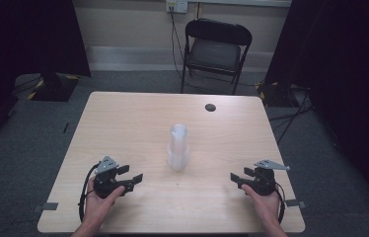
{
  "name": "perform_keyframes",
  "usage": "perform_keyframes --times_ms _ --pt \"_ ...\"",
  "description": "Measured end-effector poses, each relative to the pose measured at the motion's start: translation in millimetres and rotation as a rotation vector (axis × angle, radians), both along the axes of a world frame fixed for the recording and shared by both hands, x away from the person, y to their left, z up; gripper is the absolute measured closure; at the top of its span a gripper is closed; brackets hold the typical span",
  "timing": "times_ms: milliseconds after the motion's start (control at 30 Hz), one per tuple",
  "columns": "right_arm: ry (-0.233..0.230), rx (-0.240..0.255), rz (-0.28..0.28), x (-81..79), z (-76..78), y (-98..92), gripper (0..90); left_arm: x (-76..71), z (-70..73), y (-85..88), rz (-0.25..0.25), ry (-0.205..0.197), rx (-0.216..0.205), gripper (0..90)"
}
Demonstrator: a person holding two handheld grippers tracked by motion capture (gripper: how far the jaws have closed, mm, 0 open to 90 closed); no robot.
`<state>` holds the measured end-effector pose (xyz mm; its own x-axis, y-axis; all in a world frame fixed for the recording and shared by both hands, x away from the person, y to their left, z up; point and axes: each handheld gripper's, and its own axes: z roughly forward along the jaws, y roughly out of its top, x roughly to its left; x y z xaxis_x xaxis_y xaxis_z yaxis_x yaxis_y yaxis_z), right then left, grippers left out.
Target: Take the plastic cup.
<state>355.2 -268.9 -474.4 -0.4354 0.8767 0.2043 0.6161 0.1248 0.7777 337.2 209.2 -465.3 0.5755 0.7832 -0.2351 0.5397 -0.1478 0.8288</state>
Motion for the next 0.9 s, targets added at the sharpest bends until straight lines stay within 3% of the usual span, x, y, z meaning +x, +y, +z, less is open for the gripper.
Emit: perform_keyframes --times_ms 167,267,667,900 --pt "-0.019 0.006 0.010 -0.3 1.8 -1.6 34.2 2.1 2.1 -4.3 -0.028 0.014 0.023 34.1" --pt "-0.035 0.001 0.028 -0.8 2.2 0.8 37.3 2.2 4.1 -6.3 -0.056 0.040 0.007 36.6" --pt "-0.027 0.026 0.048 -6.0 4.1 5.9 38.0 -5.1 21.6 -20.6 -0.128 -0.001 -0.022 26.0" --pt "-0.038 0.038 0.060 -8.8 6.3 9.1 37.9 -1.7 38.5 -30.4 -0.161 -0.048 -0.008 27.9"
